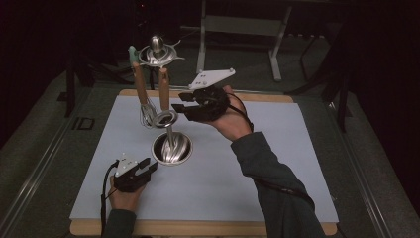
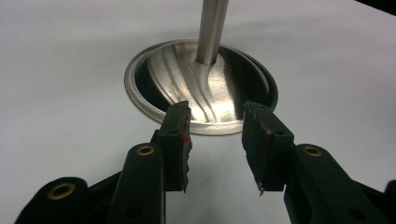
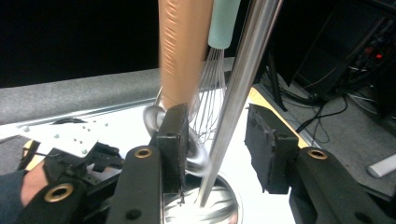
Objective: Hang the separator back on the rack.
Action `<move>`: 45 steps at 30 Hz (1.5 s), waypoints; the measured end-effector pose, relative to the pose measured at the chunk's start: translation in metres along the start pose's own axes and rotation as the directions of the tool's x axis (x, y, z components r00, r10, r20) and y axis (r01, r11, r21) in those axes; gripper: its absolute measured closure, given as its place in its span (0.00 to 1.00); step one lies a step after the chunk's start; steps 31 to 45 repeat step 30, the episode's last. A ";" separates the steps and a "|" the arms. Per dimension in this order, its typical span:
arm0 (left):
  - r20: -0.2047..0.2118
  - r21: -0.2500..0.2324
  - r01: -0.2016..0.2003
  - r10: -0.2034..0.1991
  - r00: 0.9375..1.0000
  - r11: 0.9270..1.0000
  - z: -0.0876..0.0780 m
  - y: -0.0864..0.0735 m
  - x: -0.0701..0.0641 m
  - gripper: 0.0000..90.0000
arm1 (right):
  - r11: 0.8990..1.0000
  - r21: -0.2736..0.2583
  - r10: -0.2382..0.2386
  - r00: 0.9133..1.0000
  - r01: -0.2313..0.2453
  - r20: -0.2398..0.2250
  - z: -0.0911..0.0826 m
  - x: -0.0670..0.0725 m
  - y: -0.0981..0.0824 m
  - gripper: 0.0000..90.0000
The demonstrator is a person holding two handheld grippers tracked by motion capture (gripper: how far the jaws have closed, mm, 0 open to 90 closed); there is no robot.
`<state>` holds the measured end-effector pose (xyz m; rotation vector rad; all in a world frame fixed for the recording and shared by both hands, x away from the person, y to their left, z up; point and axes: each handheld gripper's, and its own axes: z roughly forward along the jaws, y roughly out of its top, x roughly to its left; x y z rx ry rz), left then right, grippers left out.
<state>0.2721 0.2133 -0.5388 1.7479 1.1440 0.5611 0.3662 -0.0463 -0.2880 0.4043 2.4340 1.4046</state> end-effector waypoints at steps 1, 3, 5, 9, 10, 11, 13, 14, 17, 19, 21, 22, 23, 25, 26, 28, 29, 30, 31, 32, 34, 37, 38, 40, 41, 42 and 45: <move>-0.001 0.000 0.000 0.000 1.000 1.000 0.000 0.000 0.000 0.69 | 1.000 0.002 -0.001 1.000 0.001 -0.002 -0.001 -0.001 -0.001 0.65; 0.000 0.001 -0.001 0.001 1.000 1.000 0.000 0.000 0.000 0.69 | 1.000 0.020 -0.006 1.000 0.006 -0.003 -0.003 -0.002 -0.004 0.65; -0.001 0.000 0.001 -0.001 1.000 1.000 0.000 0.000 0.000 0.69 | 0.999 0.037 -0.011 1.000 0.011 -0.005 -0.005 -0.003 -0.007 0.65; 0.000 0.002 -0.001 0.001 1.000 1.000 0.000 0.000 0.000 0.69 | 0.998 0.062 -0.015 1.000 0.015 -0.006 -0.008 -0.007 -0.012 0.65; 0.001 0.002 0.001 -0.001 1.000 1.000 0.000 0.000 0.000 0.69 | 0.998 0.066 -0.013 1.000 0.014 -0.006 -0.008 -0.007 -0.013 0.65; 0.000 0.002 0.000 0.000 1.000 1.000 0.000 0.000 0.000 0.69 | 0.997 0.074 -0.011 1.000 0.011 -0.007 -0.009 -0.008 -0.015 0.65; 0.001 0.002 0.002 -0.002 1.000 1.000 0.000 0.000 0.000 0.69 | 0.997 0.078 -0.011 1.000 0.011 -0.008 -0.011 -0.008 -0.017 0.64; 0.000 0.002 0.002 -0.002 1.000 1.000 0.000 0.000 0.000 0.69 | 0.996 0.083 -0.014 1.000 0.015 -0.009 -0.012 -0.008 -0.019 0.64; -0.002 0.000 0.005 -0.005 1.000 1.000 0.001 0.000 0.000 0.69 | 0.995 0.099 -0.017 1.000 0.018 -0.007 -0.013 -0.008 -0.025 0.64; -0.001 0.000 0.005 -0.005 1.000 1.000 0.001 0.000 0.000 0.69 | 0.994 0.109 -0.013 1.000 0.013 -0.005 -0.014 -0.010 -0.029 0.63; -0.001 0.000 0.005 -0.005 1.000 1.000 0.001 0.000 0.000 0.69 | 0.993 0.119 -0.004 1.000 0.004 -0.003 -0.016 -0.013 -0.034 0.63; -0.001 0.001 0.003 -0.003 1.000 1.000 0.001 0.000 0.000 0.68 | 0.992 0.124 0.001 1.000 0.000 -0.003 -0.017 -0.014 -0.037 0.63; -0.001 0.001 0.004 -0.004 1.000 1.000 0.001 0.000 0.000 0.68 | 0.992 0.128 0.008 1.000 -0.008 -0.002 -0.019 -0.015 -0.040 0.63; -0.001 0.001 0.005 -0.005 1.000 1.000 0.001 0.000 0.000 0.68 | 0.991 0.135 0.016 1.000 -0.016 0.000 -0.021 -0.018 -0.046 0.63; -0.001 0.001 0.005 -0.005 1.000 1.000 0.001 0.000 0.000 0.68 | 0.990 0.140 0.024 1.000 -0.024 0.002 -0.023 -0.019 -0.050 0.62; -0.001 0.001 0.005 -0.005 1.000 1.000 0.001 0.000 0.000 0.68 | 0.988 0.150 0.039 0.999 -0.039 0.009 -0.026 -0.023 -0.058 0.61; -0.001 0.001 0.006 -0.006 1.000 1.000 0.001 0.000 0.000 0.68 | 0.987 0.152 0.047 0.999 -0.049 0.013 -0.029 -0.025 -0.063 0.61; -0.001 0.002 0.006 -0.006 1.000 1.000 0.001 0.000 0.000 0.68 | 0.986 0.156 0.058 0.998 -0.059 0.014 -0.031 -0.026 -0.068 0.60; -0.001 0.002 0.006 -0.006 1.000 1.000 0.001 0.000 0.000 0.68 | 0.986 0.156 0.058 0.998 -0.059 0.014 -0.031 -0.026 -0.068 0.60; -0.001 0.002 0.006 -0.006 1.000 1.000 0.001 0.000 0.000 0.68 | 0.986 0.156 0.058 0.998 -0.059 0.014 -0.031 -0.026 -0.068 0.60; -0.001 0.002 0.006 -0.006 1.000 1.000 0.001 0.000 0.000 0.68 | 0.986 0.156 0.058 0.998 -0.059 0.014 -0.031 -0.026 -0.068 0.60; -0.001 0.002 0.006 -0.006 1.000 1.000 0.001 0.000 0.000 0.68 | 0.986 0.156 0.058 0.998 -0.059 0.014 -0.031 -0.026 -0.068 0.60; -0.001 0.002 0.006 -0.006 1.000 1.000 0.001 0.000 0.000 0.68 | 0.986 0.156 0.058 0.998 -0.059 0.014 -0.031 -0.026 -0.068 0.60; -0.001 0.002 0.006 -0.006 1.000 1.000 0.001 0.000 0.000 0.68 | 0.986 0.156 0.058 0.998 -0.059 0.014 -0.031 -0.026 -0.068 0.60; -0.001 0.002 0.006 -0.006 1.000 1.000 0.001 0.000 0.000 0.68 | 0.986 0.156 0.058 0.998 -0.059 0.014 -0.031 -0.026 -0.068 0.60; -0.001 0.002 0.006 -0.006 1.000 1.000 0.001 0.000 0.000 0.68 | 0.986 0.156 0.058 0.998 -0.059 0.014 -0.031 -0.026 -0.068 0.60; -0.001 0.002 0.006 -0.006 1.000 1.000 0.001 0.000 0.000 0.68 | 0.986 0.156 0.058 0.998 -0.059 0.014 -0.031 -0.026 -0.068 0.60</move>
